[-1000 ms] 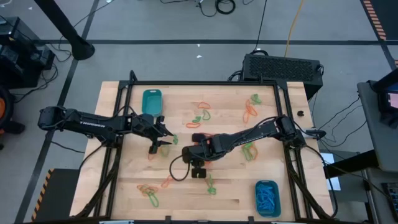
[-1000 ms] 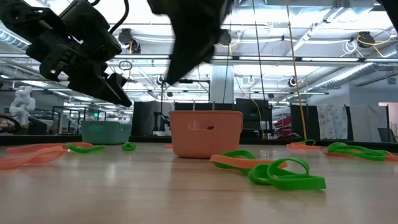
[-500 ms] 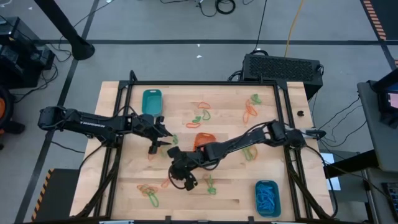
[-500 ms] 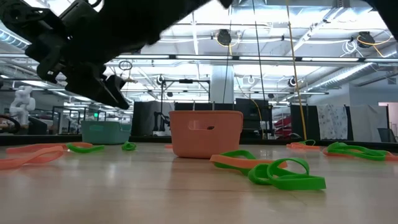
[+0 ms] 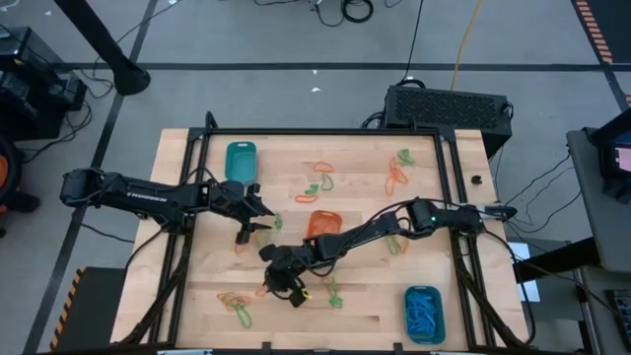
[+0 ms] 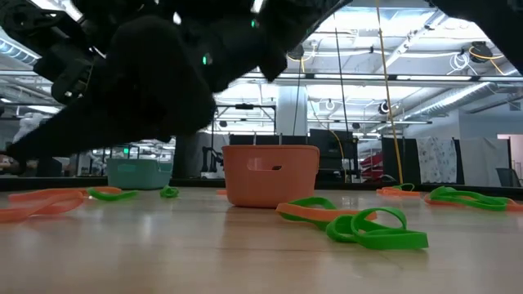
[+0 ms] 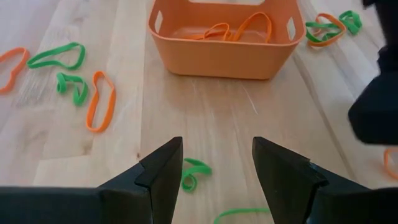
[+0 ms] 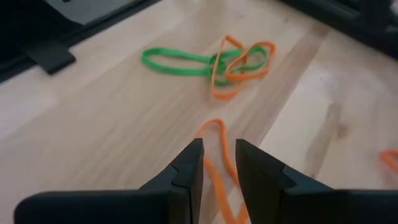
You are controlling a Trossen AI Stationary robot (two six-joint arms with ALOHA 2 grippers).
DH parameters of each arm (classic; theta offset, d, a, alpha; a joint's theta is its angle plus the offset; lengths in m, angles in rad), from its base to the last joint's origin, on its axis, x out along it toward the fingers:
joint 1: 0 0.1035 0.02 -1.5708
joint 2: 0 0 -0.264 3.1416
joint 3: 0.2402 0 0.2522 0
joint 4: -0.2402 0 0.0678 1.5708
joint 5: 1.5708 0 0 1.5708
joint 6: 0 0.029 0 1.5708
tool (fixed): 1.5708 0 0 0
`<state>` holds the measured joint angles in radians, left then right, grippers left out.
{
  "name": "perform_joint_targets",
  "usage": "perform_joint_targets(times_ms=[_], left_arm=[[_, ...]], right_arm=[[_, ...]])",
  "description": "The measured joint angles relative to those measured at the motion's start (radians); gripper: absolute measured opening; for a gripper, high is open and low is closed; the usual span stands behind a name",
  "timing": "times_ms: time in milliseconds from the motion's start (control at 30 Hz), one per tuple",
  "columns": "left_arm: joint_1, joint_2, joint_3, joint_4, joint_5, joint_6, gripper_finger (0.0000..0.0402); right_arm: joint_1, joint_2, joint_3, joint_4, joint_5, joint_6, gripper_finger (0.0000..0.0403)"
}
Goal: Sort rubber bands into baskets
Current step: Put the orange rubber band into the orange bin
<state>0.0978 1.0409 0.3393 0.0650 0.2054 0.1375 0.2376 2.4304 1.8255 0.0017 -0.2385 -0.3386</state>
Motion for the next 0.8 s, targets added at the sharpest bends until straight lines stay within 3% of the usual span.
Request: perform_joint_targets(times_ms=[300,533,800], left_arm=[[0.0,0.0,0.0,-0.004,0.0,-0.01,0.0202],[0.0,0.0,0.0,-0.004,0.0,-0.026,0.0202],[0.0,0.0,0.0,-0.004,0.0,-0.026,0.0202]], right_arm=[[-0.004,0.061,0.0,0.01,0.006,0.071,0.0086],[-0.006,0.065,0.001,0.008,0.077,0.114,0.0084],[-0.006,0.058,0.002,-0.034,0.075,0.118,0.0042]])
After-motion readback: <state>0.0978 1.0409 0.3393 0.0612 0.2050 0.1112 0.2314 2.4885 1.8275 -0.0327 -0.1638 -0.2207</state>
